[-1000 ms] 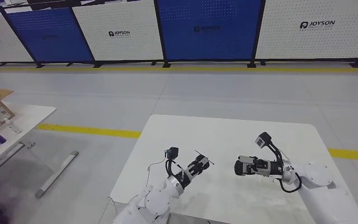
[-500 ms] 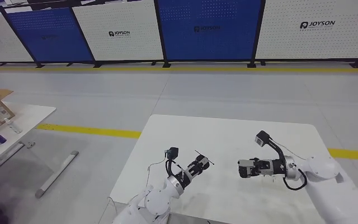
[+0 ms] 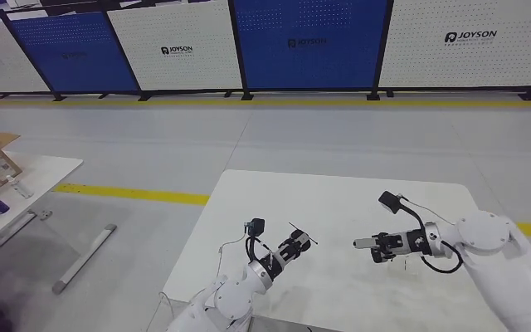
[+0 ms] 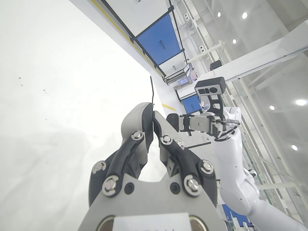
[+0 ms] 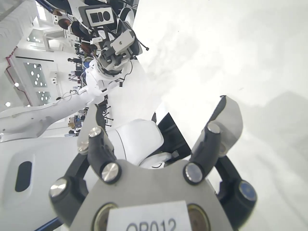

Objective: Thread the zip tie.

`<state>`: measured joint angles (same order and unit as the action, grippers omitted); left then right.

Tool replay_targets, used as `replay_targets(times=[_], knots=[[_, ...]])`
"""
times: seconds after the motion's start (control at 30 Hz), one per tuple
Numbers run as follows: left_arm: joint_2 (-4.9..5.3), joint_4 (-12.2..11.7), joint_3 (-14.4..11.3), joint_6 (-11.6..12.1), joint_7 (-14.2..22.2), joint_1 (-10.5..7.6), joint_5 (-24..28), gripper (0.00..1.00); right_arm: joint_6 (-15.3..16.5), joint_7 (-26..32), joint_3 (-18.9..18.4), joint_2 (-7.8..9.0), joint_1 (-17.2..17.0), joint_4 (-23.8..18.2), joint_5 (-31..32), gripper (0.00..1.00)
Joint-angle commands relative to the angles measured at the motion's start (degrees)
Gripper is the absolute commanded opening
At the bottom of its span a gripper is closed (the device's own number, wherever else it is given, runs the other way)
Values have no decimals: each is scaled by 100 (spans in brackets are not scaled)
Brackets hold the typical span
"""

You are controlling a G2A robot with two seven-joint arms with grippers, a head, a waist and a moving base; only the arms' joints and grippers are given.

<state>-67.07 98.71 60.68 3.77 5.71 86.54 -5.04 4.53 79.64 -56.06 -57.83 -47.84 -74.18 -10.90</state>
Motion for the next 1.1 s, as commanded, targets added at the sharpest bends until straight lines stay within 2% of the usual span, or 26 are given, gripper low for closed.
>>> replay_targets(times=[0.0, 0.07, 0.13, 0.17, 0.37, 0.47, 0.53, 0.93, 0.97, 1.0, 1.07], knots=[[0, 0, 0, 0, 0, 0, 0, 0, 0, 0, 0, 0, 0, 0, 0, 100], [0, 0, 0, 0, 0, 0, 0, 0, -26, -240, 36, 1, -51, -76, 209, 100], [0, 0, 0, 0, 0, 0, 0, 0, -3, -224, -10, 22, -68, -107, 242, 100], [0, 0, 0, 0, 0, 0, 0, 0, -75, -255, -54, 51, -25, -111, 487, 100], [0, 0, 0, 0, 0, 0, 0, 0, -861, 0, -461, 269, 92, -462, 1541, 100], [0, 0, 0, 0, 0, 0, 0, 0, -1403, 0, -327, 339, 211, -496, 2020, 100], [0, 0, 0, 0, 0, 0, 0, 0, -1752, 0, -66, 352, 370, -445, 2335, 100], [0, 0, 0, 0, 0, 0, 0, 0, -1828, -28, -53, 350, 374, -409, 2345, 100], [0, 0, 0, 0, 0, 0, 0, 0, -1975, -10, -50, 354, 379, -362, 2396, 100], [0, 0, 0, 0, 0, 0, 0, 0, -2344, -49, -55, 361, 450, -324, 2578, 100], [0, 0, 0, 0, 0, 0, 0, 0, -2401, -25, -51, 359, 505, -308, 2710, 100]])
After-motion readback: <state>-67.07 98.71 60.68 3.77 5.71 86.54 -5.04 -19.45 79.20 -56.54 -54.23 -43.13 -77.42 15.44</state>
